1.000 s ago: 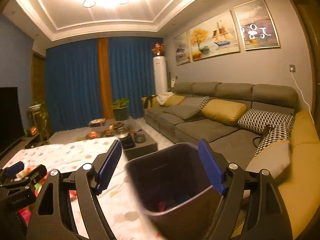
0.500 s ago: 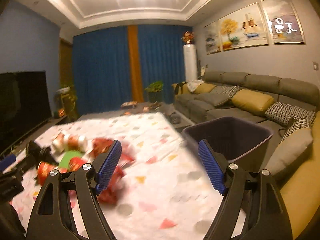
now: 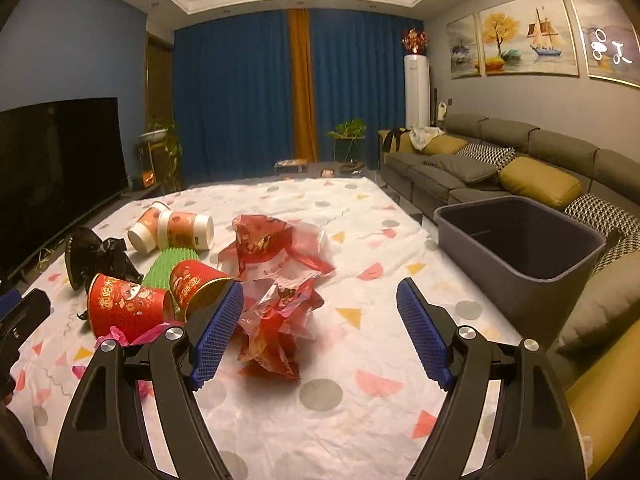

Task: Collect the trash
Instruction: 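Grasp the pink bag with the left tool while the right tool grasps the red wrapper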

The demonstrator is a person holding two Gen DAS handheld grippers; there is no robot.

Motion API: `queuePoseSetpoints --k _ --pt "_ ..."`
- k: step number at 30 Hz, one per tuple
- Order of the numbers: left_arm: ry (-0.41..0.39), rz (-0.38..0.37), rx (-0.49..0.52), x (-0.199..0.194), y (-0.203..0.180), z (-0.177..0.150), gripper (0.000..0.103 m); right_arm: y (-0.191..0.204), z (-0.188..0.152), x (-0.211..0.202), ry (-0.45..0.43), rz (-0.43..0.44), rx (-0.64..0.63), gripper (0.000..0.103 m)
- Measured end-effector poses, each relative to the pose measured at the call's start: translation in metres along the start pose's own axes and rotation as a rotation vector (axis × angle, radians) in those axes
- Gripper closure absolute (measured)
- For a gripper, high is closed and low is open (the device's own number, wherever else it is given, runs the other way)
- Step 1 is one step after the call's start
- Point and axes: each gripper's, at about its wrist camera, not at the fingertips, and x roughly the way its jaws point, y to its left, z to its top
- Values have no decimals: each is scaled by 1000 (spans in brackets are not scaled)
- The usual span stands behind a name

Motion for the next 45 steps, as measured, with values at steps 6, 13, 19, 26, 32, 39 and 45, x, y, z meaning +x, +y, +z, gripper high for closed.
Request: queuePoseSetpoints --k 6,13,19,26,32,39,45 --pt "34 -28 14 11 -3 -5 7 4 -1 23 51 10 4 31" --pt "79 -52 3 21 -3 -8 7 4 -2 39 90 20 10 35" --pt "97 -64 4 26 -4 -9 7 2 -2 52 147 62 33 40" --pt "154 -87 30 36 -9 -11 11 11 -4 56 187 115 1 67" --pt "239 -106 55 51 -12 -14 26 11 -5 52 180 138 -6 88" --pt "339 -135 78 69 -17 -21 48 1 -2 32 143 146 21 93" --pt "381 -160 104 77 -25 -25 65 -11 2 11 101 150 34 93"
